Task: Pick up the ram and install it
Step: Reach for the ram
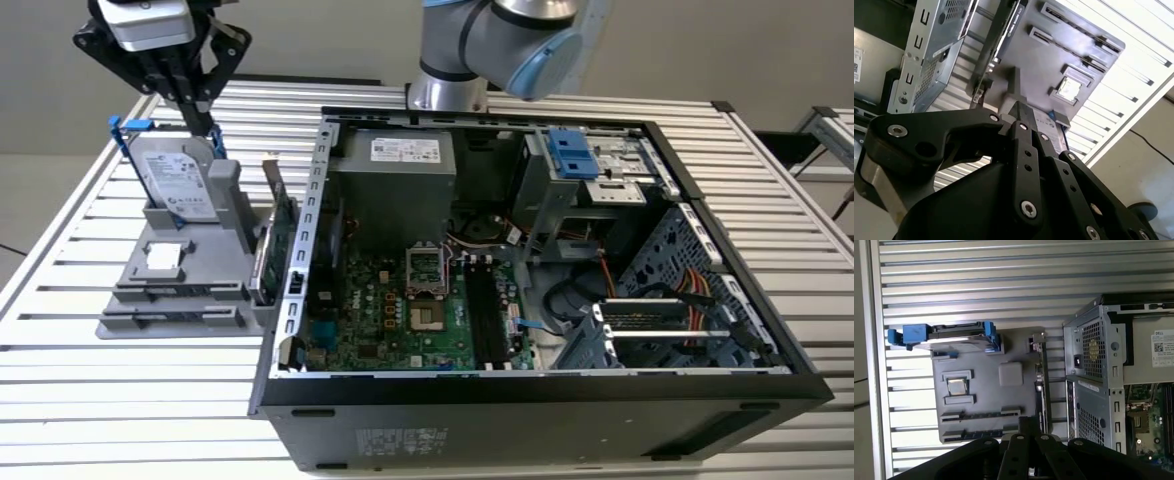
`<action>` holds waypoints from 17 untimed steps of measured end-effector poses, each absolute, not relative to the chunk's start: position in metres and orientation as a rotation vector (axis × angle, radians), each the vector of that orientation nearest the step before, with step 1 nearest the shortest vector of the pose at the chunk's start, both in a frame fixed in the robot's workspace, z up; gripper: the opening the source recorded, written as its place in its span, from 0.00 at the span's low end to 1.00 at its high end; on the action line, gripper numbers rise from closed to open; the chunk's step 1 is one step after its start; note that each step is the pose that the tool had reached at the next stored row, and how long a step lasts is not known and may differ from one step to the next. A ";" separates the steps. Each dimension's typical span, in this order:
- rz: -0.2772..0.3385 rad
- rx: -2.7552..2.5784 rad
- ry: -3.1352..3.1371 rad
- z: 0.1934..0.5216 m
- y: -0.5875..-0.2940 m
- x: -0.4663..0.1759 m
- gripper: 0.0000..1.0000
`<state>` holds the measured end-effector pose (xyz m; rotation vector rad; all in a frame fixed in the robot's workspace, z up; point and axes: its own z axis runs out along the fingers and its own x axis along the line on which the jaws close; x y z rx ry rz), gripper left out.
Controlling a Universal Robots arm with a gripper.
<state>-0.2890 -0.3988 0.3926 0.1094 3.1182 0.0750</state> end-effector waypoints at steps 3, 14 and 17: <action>0.075 0.109 3.118 0.393 -0.399 -0.291 0.00; 0.075 0.109 3.118 0.393 -0.399 -0.301 0.00; 0.075 0.109 3.119 0.393 -0.399 -0.304 0.00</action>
